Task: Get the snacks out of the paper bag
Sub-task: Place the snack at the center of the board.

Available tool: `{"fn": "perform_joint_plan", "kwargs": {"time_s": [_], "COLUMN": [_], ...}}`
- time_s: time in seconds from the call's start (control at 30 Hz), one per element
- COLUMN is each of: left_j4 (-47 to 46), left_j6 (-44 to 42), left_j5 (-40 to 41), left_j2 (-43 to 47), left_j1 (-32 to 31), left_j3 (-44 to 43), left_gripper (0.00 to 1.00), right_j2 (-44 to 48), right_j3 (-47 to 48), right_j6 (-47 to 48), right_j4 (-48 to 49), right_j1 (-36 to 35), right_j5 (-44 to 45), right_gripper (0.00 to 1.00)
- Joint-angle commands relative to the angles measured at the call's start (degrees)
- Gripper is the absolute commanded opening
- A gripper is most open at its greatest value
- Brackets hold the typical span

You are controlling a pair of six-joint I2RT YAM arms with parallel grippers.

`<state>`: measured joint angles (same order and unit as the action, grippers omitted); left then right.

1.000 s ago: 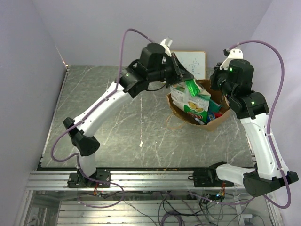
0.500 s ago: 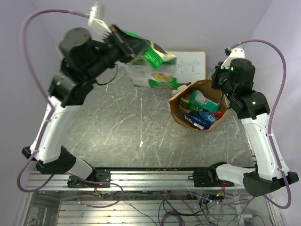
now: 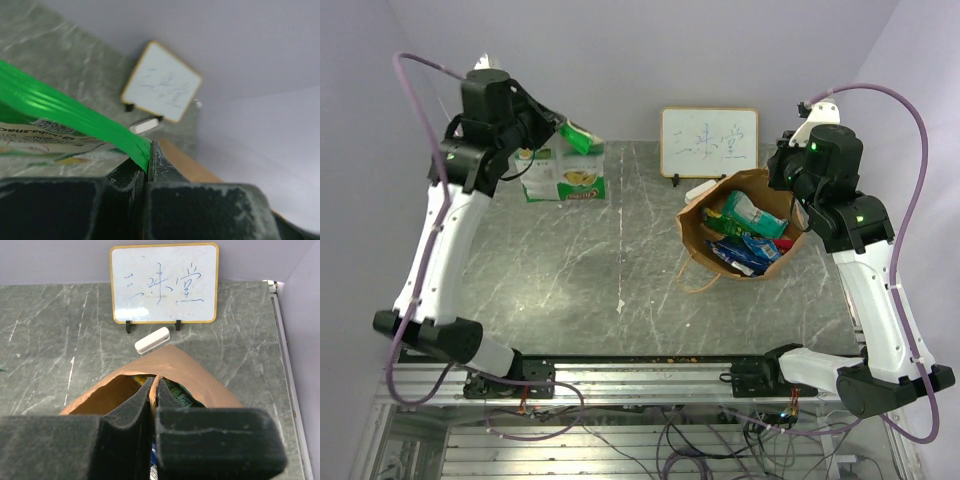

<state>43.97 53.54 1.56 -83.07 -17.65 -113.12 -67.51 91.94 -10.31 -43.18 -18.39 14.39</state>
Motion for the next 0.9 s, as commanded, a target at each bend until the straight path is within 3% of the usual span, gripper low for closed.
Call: {"fn": "perform_joint_plan", "kwargs": {"time_s": [0.0, 0.17, 0.37, 0.5, 0.63, 0.87], "left_j4": [-7.1, -17.3, -23.7, -26.8, -34.2, -40.6], "left_j6": [2.6, 5.8, 10.3, 12.6, 15.8, 18.8], "left_j5": [-5.8, -10.3, -16.4, -16.9, -17.1, -18.1], "left_j2": [-2.8, -9.6, -24.8, -30.1, -28.0, -14.0], "left_j1": [5.7, 10.9, 12.8, 13.0, 12.8, 12.6], "left_j3": [7.0, 12.0, 3.2, 0.0, 11.0, 42.2], "left_gripper": [0.07, 0.07, 0.07, 0.07, 0.07, 0.07], "right_j2": [2.0, 2.1, 2.3, 2.3, 2.1, 1.8], "right_j3": [1.2, 0.1, -0.9, -1.4, -1.1, -1.8], "right_j6": [-1.0, -1.8, -2.4, -2.4, -2.4, -2.3], "right_j4": [2.0, 1.6, 1.6, 1.4, 0.8, 1.2], "right_j1": [-0.2, -0.2, -0.2, -0.2, -0.2, -0.2], "right_j5": [0.6, 1.5, 2.3, 2.5, 1.8, -0.6], "right_gripper": [0.00, 0.00, 0.00, 0.00, 0.00, 0.00]}}
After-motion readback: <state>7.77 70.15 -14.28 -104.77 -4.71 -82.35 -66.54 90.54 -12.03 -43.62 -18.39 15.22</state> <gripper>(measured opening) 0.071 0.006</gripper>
